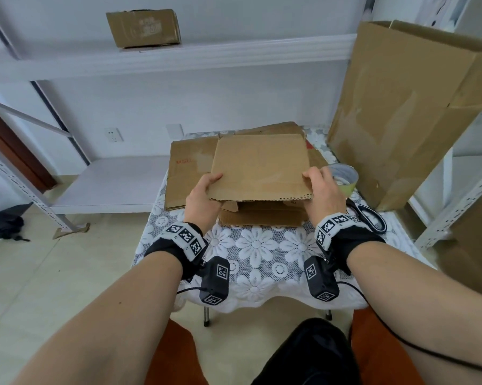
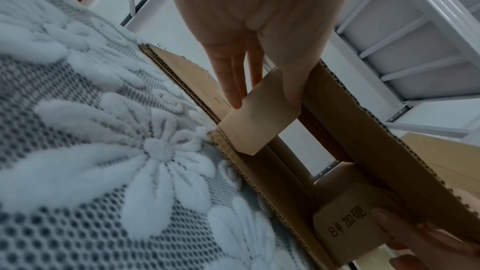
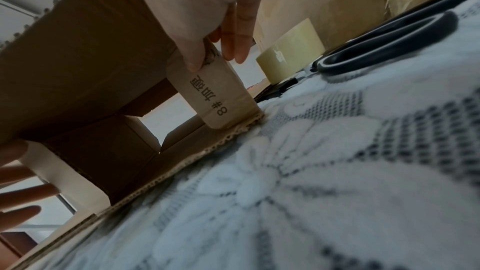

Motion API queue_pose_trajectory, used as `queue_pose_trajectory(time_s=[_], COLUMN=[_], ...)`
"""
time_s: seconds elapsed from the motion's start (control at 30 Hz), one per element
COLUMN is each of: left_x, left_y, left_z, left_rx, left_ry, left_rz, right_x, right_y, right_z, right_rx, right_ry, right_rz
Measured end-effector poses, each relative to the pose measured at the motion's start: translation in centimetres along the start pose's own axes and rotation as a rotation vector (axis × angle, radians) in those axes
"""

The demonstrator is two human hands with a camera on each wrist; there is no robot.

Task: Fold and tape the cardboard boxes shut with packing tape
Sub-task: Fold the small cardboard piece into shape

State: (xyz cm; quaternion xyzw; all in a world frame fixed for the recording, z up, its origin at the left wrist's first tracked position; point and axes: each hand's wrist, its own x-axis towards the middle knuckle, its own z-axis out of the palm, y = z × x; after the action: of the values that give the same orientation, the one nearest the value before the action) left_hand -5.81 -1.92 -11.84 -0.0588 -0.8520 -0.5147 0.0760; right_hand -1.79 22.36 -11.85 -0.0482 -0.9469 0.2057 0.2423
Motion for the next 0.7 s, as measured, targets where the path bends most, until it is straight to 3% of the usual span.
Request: queue_pose_trajectory(time_s=[0.27, 0.43, 0.57, 0.7], left_x=[0.1, 0.2, 0.5, 0.8], left_y=[1.2, 1.3, 0.7, 0.5], left_z=[-1.5, -1.0, -0.5, -0.1], left_rx=[-0.096, -0.057, -0.071, -0.049], left_ry=[-0.362, -0.31, -0.213, -0.163], left_rz=[-0.07, -0.063, -0.056, -0.037], right_x=[0.1, -0.5, -1.3, -1.0], right_y=[1.5, 1.9, 2.3, 2.5], right_z=[0.2, 0.4, 0.1, -0.4], right_rx=[0.137, 0.251, 0.229, 0.207], right_ry=[0.028, 0.072, 0.018, 0.074], right_rz=[0.045, 0.052, 0.039, 0.038])
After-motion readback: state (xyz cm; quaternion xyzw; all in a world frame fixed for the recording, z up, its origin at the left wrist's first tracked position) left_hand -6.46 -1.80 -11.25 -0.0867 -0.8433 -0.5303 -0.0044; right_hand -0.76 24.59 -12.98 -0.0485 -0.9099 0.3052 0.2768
